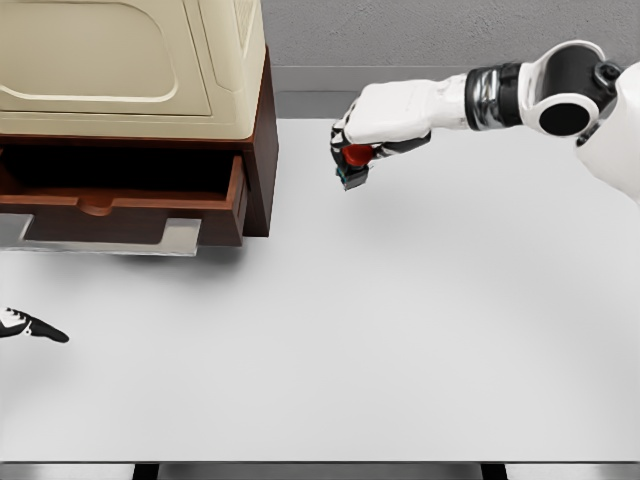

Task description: Open the cabinet drawer with left arm, and place a switch into the drawer with right arm

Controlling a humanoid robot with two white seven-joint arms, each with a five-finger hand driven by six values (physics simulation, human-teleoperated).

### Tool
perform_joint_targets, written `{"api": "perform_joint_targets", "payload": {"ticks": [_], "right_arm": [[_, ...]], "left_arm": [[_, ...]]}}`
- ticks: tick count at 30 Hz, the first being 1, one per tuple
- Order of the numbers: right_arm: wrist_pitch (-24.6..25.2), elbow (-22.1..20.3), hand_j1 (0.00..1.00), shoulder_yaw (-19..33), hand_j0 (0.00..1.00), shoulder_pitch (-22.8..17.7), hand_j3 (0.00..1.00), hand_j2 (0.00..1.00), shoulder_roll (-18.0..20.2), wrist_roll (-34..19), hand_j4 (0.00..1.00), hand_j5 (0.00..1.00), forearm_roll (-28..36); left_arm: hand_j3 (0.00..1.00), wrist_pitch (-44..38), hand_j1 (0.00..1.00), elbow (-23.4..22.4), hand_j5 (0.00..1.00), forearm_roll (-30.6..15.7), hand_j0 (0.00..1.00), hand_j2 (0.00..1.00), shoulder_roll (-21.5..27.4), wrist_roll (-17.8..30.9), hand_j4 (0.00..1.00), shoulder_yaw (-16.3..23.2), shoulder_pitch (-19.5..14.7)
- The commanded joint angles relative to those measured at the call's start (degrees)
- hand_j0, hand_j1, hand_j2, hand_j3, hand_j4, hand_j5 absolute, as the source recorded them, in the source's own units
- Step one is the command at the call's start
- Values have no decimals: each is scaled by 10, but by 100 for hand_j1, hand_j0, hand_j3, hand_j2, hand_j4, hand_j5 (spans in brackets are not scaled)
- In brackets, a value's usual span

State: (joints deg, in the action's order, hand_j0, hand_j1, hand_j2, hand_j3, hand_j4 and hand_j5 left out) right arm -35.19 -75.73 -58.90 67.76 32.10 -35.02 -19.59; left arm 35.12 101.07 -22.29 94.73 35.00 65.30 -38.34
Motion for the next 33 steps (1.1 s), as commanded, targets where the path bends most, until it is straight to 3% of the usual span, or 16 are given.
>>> {"api": "perform_joint_targets", "payload": {"ticks": [1, 4, 13, 25, 33], "right_arm": [[2, -35, 46, -10, 46, 1, 46, 46, -2, 0, 46, 46, 12], [2, -56, 46, -26, 46, 18, 46, 46, -6, 0, 46, 46, 31], [2, -53, 46, -32, 46, 62, 46, 46, -45, 0, 46, 46, 54], [2, -54, 46, -43, 46, 106, 46, 46, -68, 0, 46, 46, 98], [2, -48, 46, -66, 46, 135, 46, 46, -119, 0, 46, 46, 100]], "left_arm": [[100, -1, 100, 0, 100, -4, 100, 100, 0, 0, 100, 0, 0], [100, -1, 100, 0, 100, -4, 100, 100, 0, 0, 100, 0, 1], [100, -1, 100, 0, 100, -4, 100, 100, 0, 0, 100, 0, 0], [100, -1, 100, 0, 100, -3, 100, 100, 0, 0, 100, 0, 0], [100, -1, 100, 0, 100, 1, 100, 100, 0, 0, 100, 0, 0]]}}
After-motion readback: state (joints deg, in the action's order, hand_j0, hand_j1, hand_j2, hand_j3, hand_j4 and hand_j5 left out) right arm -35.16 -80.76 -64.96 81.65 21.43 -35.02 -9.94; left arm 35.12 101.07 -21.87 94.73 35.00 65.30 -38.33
